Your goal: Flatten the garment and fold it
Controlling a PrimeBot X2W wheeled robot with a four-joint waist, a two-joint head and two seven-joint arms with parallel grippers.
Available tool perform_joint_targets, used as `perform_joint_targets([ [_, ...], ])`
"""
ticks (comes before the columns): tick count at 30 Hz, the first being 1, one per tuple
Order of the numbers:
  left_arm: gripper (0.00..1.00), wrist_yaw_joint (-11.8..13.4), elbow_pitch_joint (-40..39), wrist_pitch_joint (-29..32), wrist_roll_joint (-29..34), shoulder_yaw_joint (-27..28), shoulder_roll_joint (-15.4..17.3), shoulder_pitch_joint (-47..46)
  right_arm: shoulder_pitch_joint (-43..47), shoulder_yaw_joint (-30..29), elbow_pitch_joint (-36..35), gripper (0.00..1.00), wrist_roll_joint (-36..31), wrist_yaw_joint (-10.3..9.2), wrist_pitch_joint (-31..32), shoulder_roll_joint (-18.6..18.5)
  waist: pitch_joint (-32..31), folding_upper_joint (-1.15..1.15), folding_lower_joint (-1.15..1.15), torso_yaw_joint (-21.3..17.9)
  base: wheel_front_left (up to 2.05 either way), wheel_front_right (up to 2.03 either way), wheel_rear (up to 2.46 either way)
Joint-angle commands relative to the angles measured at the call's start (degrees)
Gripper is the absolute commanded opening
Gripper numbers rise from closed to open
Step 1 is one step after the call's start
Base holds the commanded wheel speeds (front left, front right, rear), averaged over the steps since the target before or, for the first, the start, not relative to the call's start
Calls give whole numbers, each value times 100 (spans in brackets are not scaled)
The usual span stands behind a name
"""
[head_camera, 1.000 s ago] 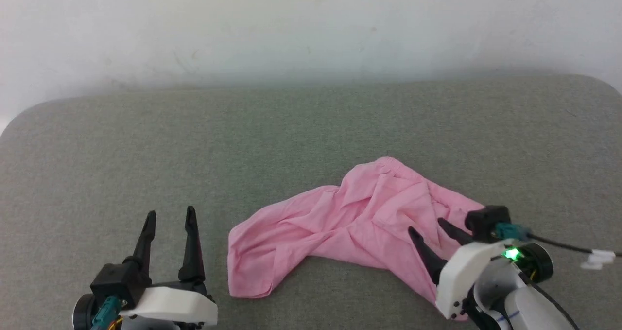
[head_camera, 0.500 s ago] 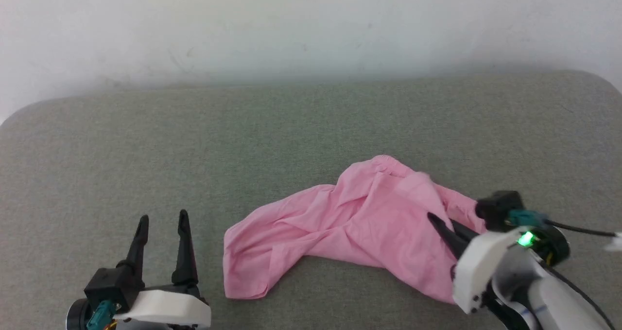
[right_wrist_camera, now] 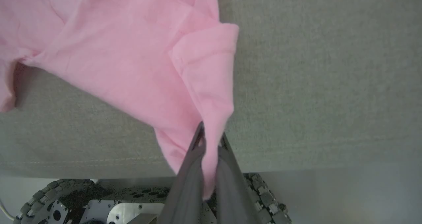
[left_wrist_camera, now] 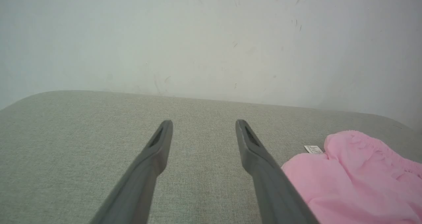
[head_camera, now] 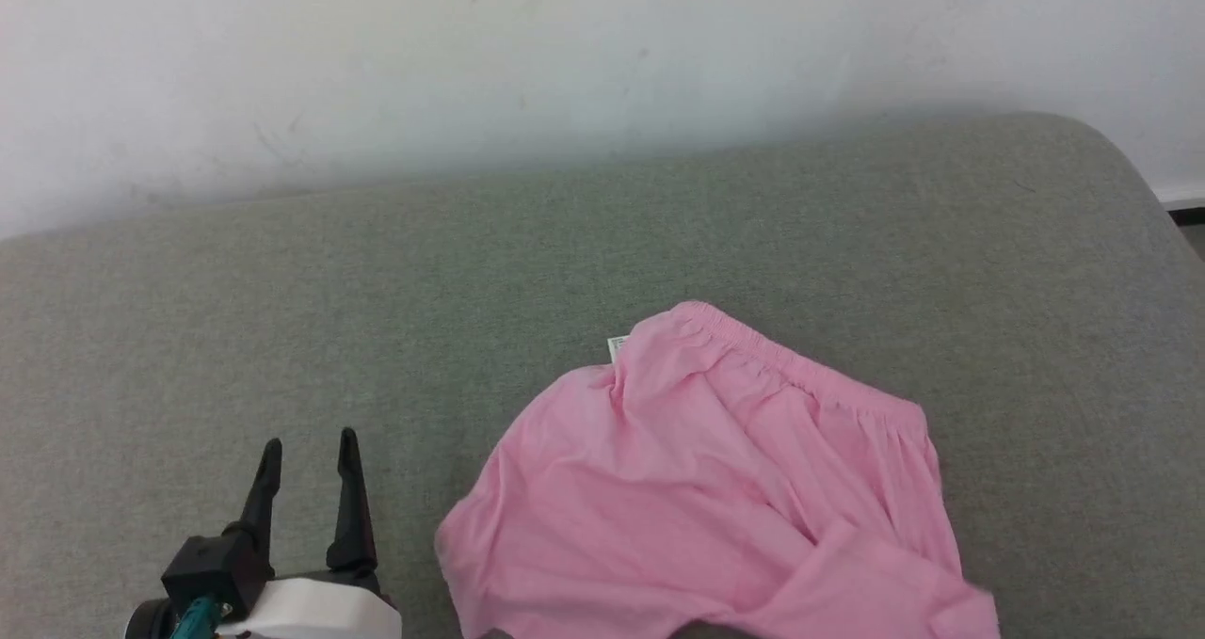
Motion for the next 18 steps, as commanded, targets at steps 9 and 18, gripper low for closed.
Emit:
perform_joint_targets([
  [9,100,-136,194,-27,111,69,-70,-68,-342,-223,-383,100,458,-5,-918,92,-63,0,0,37,0,0,0],
  [18,100,-199,62,-27,152,-60,-154,-269,-2094,52,658,100,726,-5,-1170,-516,245,0,0,376,0,0,0],
])
